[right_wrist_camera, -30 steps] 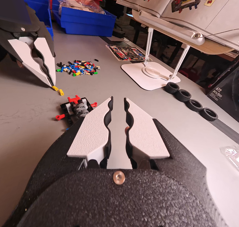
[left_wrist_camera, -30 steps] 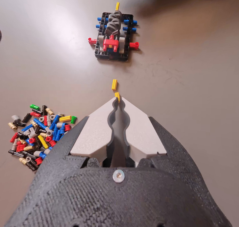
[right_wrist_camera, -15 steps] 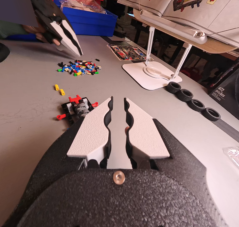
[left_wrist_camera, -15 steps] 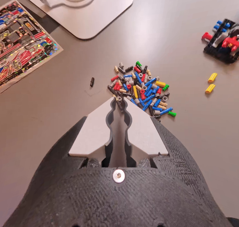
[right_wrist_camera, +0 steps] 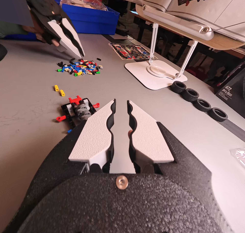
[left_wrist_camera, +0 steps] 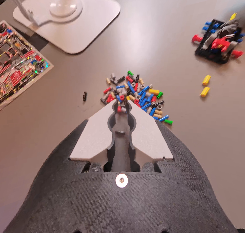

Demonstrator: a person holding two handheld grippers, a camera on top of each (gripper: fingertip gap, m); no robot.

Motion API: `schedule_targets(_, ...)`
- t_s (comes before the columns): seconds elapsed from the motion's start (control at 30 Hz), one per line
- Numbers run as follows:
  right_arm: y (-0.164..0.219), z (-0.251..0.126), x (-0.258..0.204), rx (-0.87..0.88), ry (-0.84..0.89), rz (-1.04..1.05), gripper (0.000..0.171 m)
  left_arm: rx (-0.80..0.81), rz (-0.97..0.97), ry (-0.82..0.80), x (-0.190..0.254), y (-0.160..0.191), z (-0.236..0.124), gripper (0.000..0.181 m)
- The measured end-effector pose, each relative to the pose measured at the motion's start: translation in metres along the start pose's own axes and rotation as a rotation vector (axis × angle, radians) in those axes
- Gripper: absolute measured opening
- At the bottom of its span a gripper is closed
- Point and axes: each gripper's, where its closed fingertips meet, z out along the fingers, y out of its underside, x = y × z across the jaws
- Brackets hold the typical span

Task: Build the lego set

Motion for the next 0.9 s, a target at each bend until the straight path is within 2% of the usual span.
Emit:
schedule_targets(0.1, 0.003, 0.002, -0.001, -0.010, -0.005, 0.000, 0.015, -0.007, 0.037, 0.057, 0.013, -0.007, 0.012, 0.013)
schedule_targets(0.3, 0.003, 0.001, 0.000, -0.010, -0.001, 0.002, 0.015, -0.062, 0.104, 0.085, 0.019, -0.007, 0.032, 0.002)
schedule_targets(0.67, 0.007, 0.002, 0.001, -0.022, -0.004, 0.007, 0.015, -0.111, 0.129, 0.118, 0.025, -0.003, 0.037, 0.005)
schedule_targets(0.9, 0.008, 0.002, 0.002, -0.025, -0.002, 0.013, 0.015, -0.135, 0.160, 0.061, 0.015, -0.004, 0.038, 0.002)
